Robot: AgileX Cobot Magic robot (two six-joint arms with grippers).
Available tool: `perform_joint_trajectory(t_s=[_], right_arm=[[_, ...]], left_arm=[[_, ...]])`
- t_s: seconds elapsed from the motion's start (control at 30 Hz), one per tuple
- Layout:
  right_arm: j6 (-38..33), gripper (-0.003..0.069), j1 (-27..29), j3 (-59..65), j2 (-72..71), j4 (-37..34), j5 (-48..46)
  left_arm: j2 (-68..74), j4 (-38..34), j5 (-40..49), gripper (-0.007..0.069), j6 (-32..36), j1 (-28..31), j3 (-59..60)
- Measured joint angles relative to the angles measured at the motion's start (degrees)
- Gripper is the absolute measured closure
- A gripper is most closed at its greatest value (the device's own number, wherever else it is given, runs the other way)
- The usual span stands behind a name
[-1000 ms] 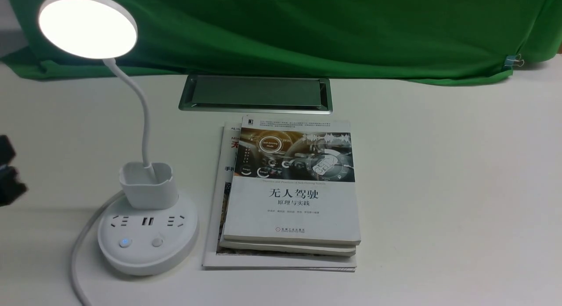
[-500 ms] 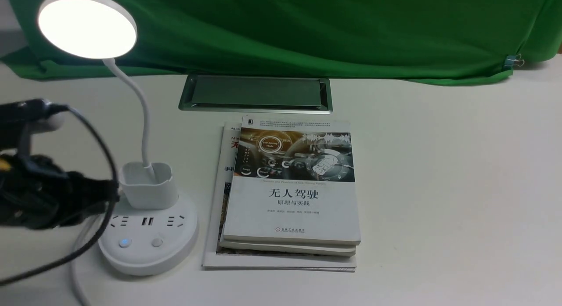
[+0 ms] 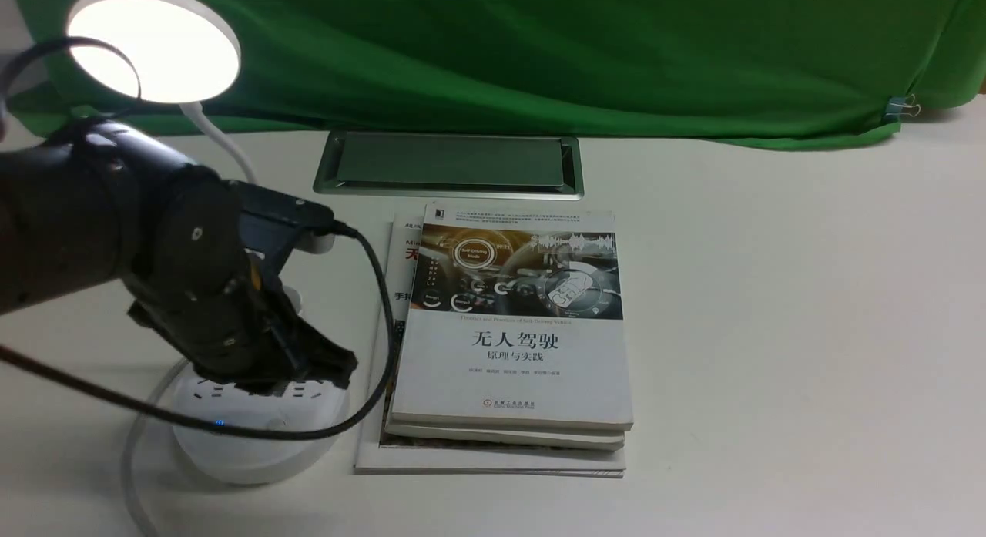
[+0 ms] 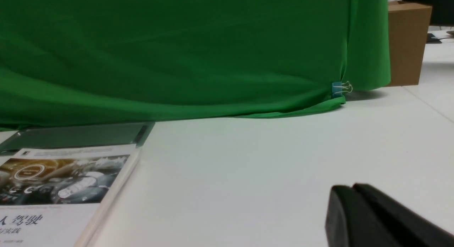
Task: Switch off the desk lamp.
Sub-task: Use the left arm to press the button switch on the lamp holder
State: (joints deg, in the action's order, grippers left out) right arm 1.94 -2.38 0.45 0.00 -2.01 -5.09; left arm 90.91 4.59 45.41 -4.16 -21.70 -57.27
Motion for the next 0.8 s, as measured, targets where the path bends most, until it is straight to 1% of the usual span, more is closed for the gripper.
perform_joint_trajectory(t_s=[0.23, 0.43, 0.63, 0.8], right_arm=[[0.0, 0.0622, 0.0, 0.0, 0.0, 0.0, 0.0], [0.0, 0.0622, 0.0, 0.0, 0.0, 0.0, 0.0], [0.0, 0.0622, 0.0, 0.0, 0.0, 0.0, 0.0], [0.0, 0.0622, 0.0, 0.0, 0.0, 0.0, 0.0]], left_arm=[[5.0, -0.8, -0.5, 0.0606, 0.1, 0.1, 1.7], [5.5, -0.3, -1.5, 0.0606, 0.1, 0.1, 1.6], [2.0, 0.4, -1.7, 0.0606, -0.1, 0.3, 1.7], [-4.4, 0.2, -3.4, 0.0606, -0.2, 2.0, 1.7]])
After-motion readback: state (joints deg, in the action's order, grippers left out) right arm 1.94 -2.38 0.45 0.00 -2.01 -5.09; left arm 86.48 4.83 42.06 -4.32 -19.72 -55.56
